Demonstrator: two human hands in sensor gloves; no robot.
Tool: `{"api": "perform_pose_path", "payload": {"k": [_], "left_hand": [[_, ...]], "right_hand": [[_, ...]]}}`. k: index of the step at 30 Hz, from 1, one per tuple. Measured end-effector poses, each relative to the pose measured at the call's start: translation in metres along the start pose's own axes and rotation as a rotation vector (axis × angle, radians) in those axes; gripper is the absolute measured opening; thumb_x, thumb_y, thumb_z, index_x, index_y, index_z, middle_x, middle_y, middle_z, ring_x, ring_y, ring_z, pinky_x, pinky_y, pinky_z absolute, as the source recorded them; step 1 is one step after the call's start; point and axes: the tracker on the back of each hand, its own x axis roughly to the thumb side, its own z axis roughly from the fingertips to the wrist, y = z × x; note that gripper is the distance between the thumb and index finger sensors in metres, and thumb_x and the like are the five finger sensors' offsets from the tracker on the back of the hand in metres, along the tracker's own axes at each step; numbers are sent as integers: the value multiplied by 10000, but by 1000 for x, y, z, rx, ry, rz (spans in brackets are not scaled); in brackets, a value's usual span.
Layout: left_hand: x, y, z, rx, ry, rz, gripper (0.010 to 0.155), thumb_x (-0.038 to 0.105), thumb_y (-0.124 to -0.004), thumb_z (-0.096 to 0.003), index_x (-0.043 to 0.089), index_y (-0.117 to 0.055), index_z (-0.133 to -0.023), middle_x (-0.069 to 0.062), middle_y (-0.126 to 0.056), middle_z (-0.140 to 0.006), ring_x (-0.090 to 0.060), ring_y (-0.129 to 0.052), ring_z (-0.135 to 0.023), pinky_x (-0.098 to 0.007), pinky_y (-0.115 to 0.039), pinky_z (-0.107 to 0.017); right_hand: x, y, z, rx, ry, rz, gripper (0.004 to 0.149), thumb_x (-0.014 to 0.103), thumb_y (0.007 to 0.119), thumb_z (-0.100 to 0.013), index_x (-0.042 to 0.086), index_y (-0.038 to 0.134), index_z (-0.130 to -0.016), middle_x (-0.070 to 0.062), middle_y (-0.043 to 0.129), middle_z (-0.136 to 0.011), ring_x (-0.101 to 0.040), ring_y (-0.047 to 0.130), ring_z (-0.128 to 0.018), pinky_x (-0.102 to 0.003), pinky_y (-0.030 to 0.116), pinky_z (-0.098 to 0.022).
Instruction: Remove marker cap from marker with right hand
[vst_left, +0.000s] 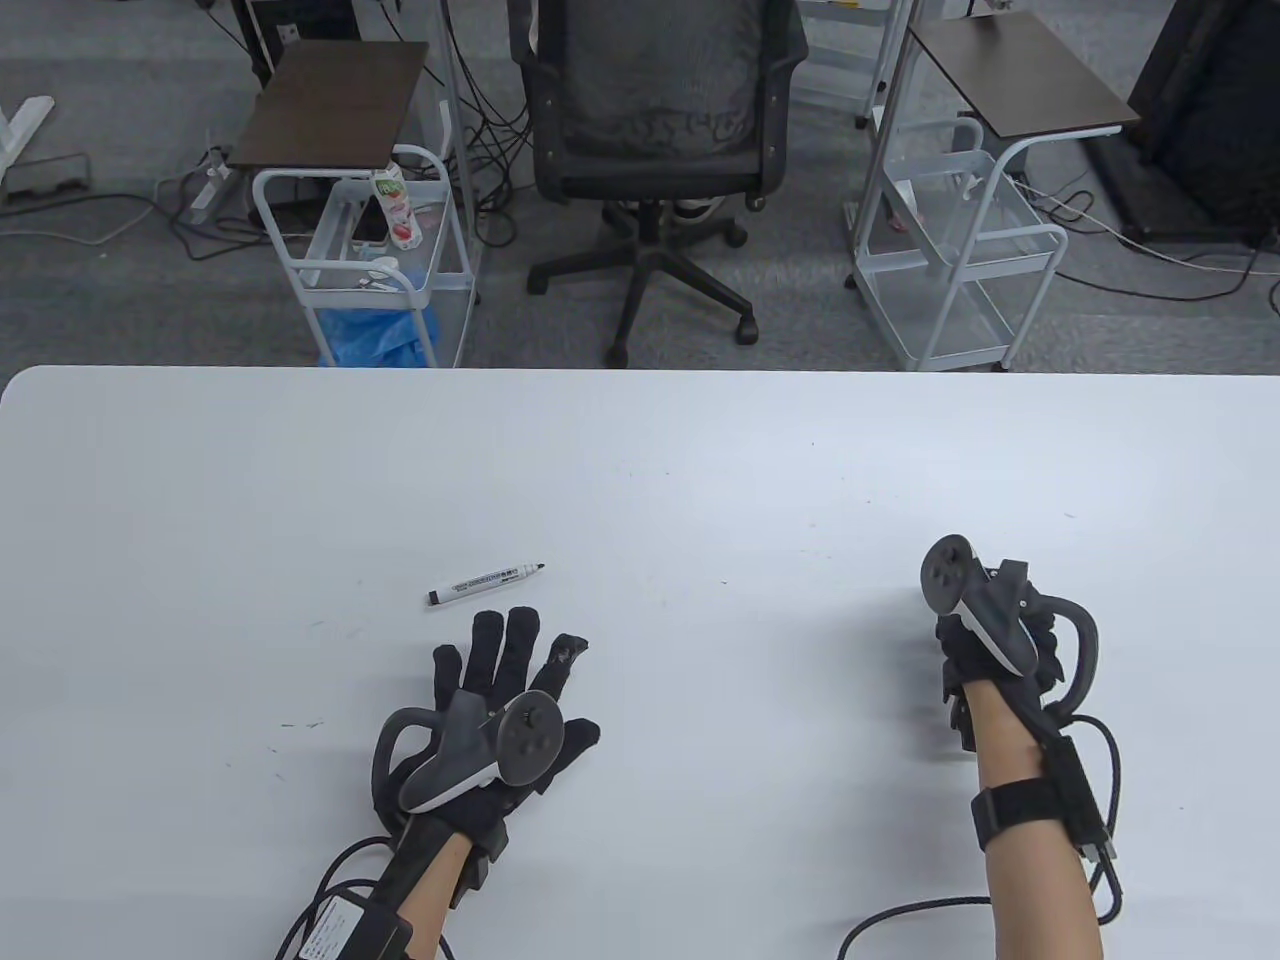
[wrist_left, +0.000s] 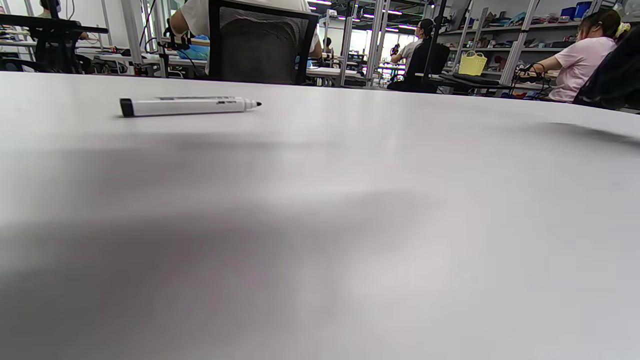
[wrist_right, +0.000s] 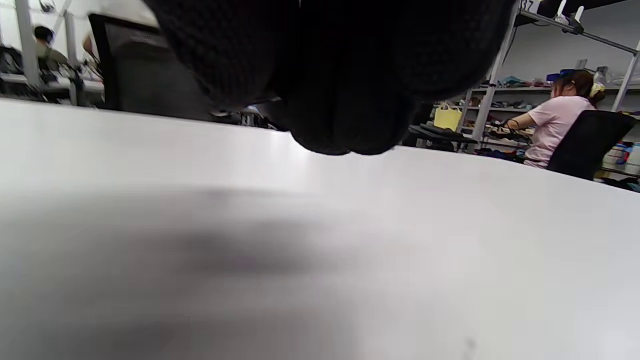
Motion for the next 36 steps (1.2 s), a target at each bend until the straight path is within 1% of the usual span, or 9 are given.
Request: {"api": "perform_pose_path", "payload": {"k": [4,7,14,17,22,25,30,33,36], "left_hand": [[0,1,1,4,2,-11,861,708,-451,-469,353,-202,-1213,-109,-71,-1300,-416,-73,-1184,-671,-189,-859],[1,2,1,10,-3,-23,865,707,-458,-469,347,-209,-1215,-114,-86,-1303,-423,-74,-1180,-670,-188,-859],[1,0,0,-14,-11,-27,866,704,-463,-468,343,-214,-1214,-115,-88,-1300,-424,-67,-1174,-669,-184,-856],[1,0,-1,-17,-9,-25,868,705,-462,-467,343,-208,-1214,-115,-77,-1299,-424,-62,-1172,-669,-178,-855],[0,1,1,-7,-8,-24,867,704,-463,-468,341,-208,-1214,-116,-76,-1297,-426,-63,-1172,-669,-179,-856],[-1,0,1,-4,-11,-16,865,705,-460,-468,343,-208,-1212,-114,-76,-1297,-425,-69,-1172,-668,-185,-856],[-2,0,1,2,-6,-17,865,708,-455,-465,348,-201,-1210,-112,-71,-1296,-422,-73,-1176,-668,-187,-857],[-2,1,1,9,0,-19,866,708,-452,-466,348,-196,-1210,-111,-64,-1294,-420,-69,-1176,-666,-185,-858],[-3,0,0,13,-4,-11,864,710,-448,-466,353,-187,-1209,-105,-51,-1293,-415,-59,-1177,-664,-180,-860]], "right_hand": [[0,22,-13,11,75,124,420,332,780,-529,164,855,-906,-84,936,-856,-282,917,-678,-384,800,-506],[2,26,-16,61,115,212,408,370,772,-542,191,821,-905,-60,913,-877,-269,902,-703,-388,787,-543],[1,24,-15,108,150,179,514,387,767,-539,121,791,-978,-134,873,-935,-331,873,-747,-430,765,-556],[-9,14,-9,166,178,143,658,446,753,-540,94,670,-1090,-189,766,-1063,-400,799,-856,-503,710,-621],[-25,-35,6,75,164,66,696,461,740,-543,94,622,-1122,-212,709,-1113,-426,754,-908,-534,680,-649],[-27,-74,25,-14,77,-34,720,463,738,-544,110,569,-1149,-233,648,-1155,-452,698,-967,-605,594,-712],[-21,-113,68,-187,-155,-240,764,480,710,-555,146,446,-1190,-261,512,-1216,-492,560,-1048,-657,484,-752],[-12,-118,101,-295,-342,-324,776,502,670,-567,179,370,-1205,-273,402,-1247,-503,448,-1087,-677,406,-764],[1,-105,129,-365,-506,-324,762,523,614,-576,203,339,-1210,-261,326,-1266,-505,354,-1108,-695,340,-764]]}}
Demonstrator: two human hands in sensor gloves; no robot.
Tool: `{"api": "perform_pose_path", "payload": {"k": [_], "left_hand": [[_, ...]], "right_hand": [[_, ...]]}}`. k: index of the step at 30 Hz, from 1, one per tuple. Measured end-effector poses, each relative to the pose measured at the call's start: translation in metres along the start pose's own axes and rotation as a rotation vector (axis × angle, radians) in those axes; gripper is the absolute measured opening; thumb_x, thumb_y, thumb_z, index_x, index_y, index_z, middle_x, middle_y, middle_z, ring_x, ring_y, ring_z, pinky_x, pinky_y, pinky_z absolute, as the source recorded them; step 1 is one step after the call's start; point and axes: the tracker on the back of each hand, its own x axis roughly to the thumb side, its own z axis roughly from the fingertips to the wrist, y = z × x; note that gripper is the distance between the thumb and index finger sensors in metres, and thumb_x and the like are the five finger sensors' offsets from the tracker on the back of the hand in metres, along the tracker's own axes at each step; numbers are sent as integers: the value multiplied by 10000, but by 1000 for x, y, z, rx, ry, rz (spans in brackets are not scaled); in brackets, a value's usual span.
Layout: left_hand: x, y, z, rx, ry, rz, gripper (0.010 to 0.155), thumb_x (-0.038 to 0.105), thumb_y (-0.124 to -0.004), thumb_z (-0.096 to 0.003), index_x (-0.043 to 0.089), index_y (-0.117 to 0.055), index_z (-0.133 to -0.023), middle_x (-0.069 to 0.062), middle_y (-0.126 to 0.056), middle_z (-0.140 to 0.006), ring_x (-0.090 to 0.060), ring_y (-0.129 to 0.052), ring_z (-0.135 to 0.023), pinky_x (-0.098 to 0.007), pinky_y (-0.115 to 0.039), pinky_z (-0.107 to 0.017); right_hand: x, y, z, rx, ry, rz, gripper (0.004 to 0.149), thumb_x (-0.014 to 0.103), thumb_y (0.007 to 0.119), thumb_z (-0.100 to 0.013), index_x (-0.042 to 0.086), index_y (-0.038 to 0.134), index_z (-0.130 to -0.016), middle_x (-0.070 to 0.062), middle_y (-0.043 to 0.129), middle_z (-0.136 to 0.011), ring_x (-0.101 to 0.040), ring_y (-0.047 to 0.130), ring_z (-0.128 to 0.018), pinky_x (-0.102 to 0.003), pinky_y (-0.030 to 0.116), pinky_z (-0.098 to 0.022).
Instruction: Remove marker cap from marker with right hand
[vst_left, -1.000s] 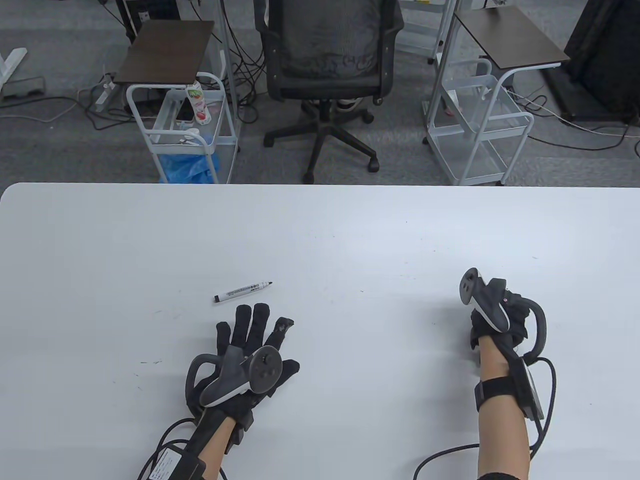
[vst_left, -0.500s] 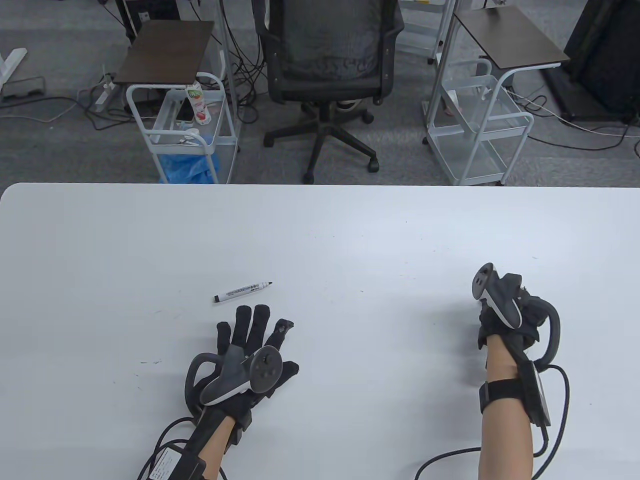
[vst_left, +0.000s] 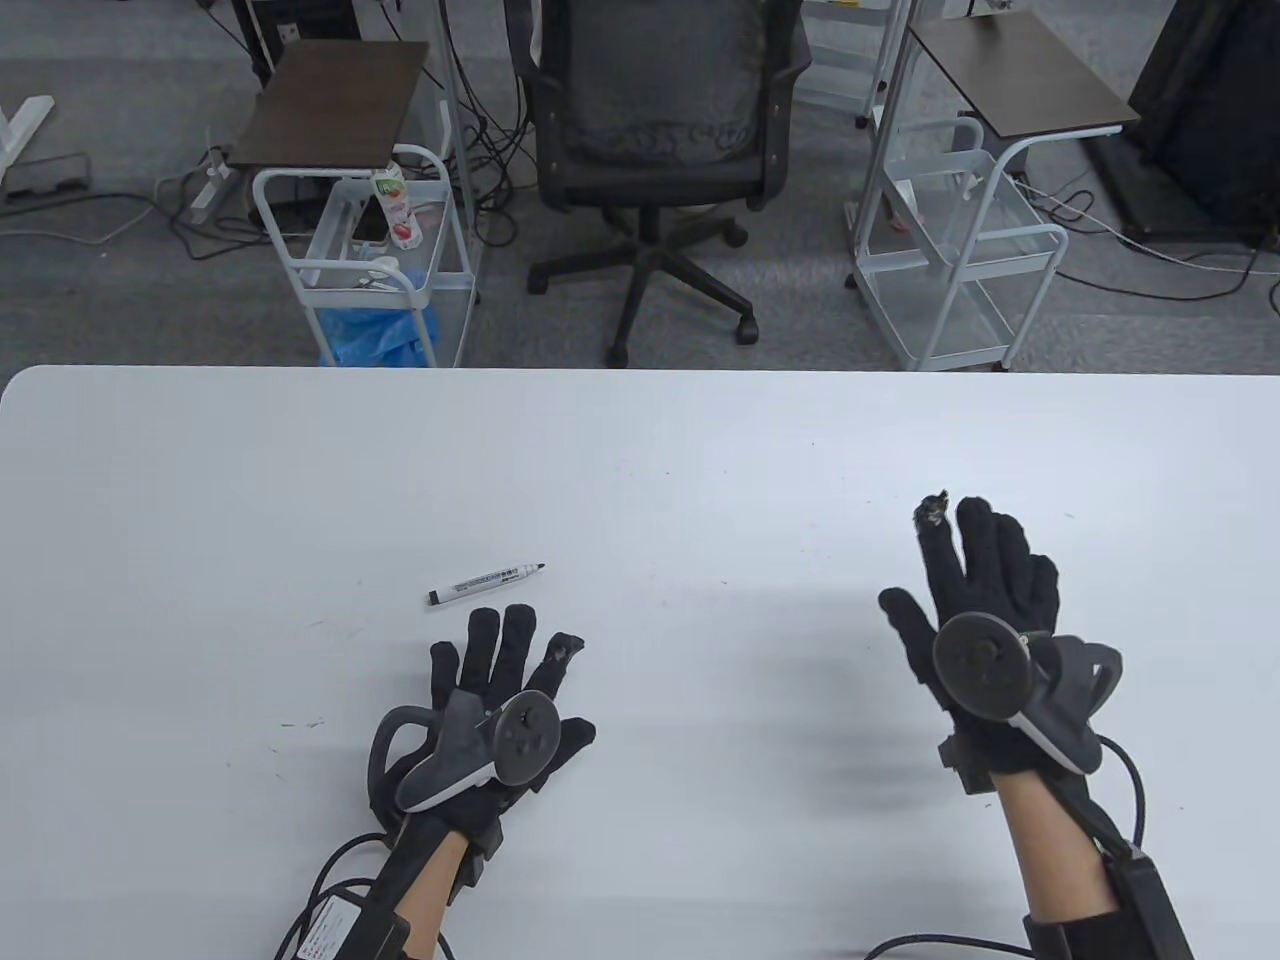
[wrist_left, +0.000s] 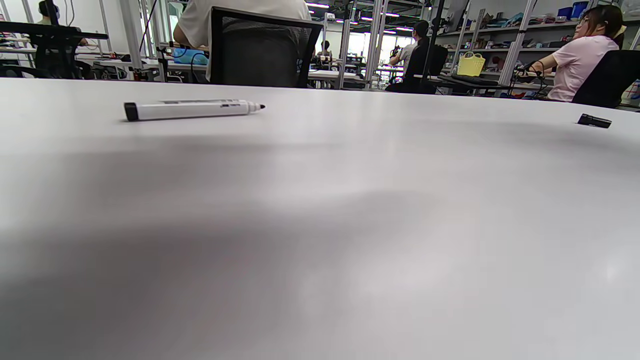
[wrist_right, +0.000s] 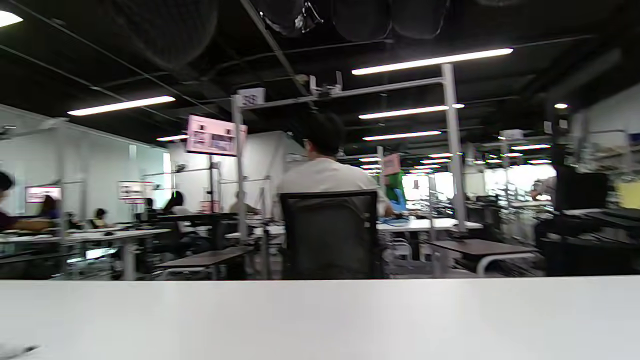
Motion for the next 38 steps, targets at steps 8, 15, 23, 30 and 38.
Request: {"api": "perform_pose_path", "payload": {"k": [8,15,23,30,38], "left_hand": [[-2,-2,-1,22,8,-8,868,720,-446,-457,371,-170,-1202,-92,-35,-1290,-395,-52,-1186,-658,-179,-868],[-2,-3,-6,36,6,-28,867,725,-449,-456,379,-185,-1205,-95,-49,-1297,-384,-69,-1199,-654,-202,-877],[0,-4,-5,34,0,-35,867,725,-453,-457,374,-201,-1209,-91,-62,-1300,-387,-80,-1200,-655,-213,-876],[0,-4,-4,49,7,-46,870,725,-456,-455,368,-210,-1210,-92,-68,-1299,-393,-87,-1198,-658,-219,-874],[0,-5,-4,46,11,-55,868,725,-456,-456,369,-213,-1210,-94,-67,-1300,-394,-87,-1197,-658,-213,-873]], "right_hand": [[22,78,28,223,-144,-9,757,561,518,-574,224,290,-1212,-227,195,-1272,-494,149,-1103,-690,113,-714],[9,110,27,405,-91,12,764,576,475,-579,226,233,-1214,-213,138,-1271,-489,100,-1099,-692,74,-704],[10,104,26,375,-88,-2,759,570,479,-582,222,244,-1214,-221,150,-1272,-491,112,-1100,-694,90,-709],[10,103,27,385,-90,-16,755,565,482,-584,222,246,-1214,-221,153,-1271,-494,116,-1098,-695,99,-709],[10,104,27,391,-99,-23,752,563,484,-584,224,250,-1212,-221,158,-1269,-493,124,-1099,-696,107,-712]]}}
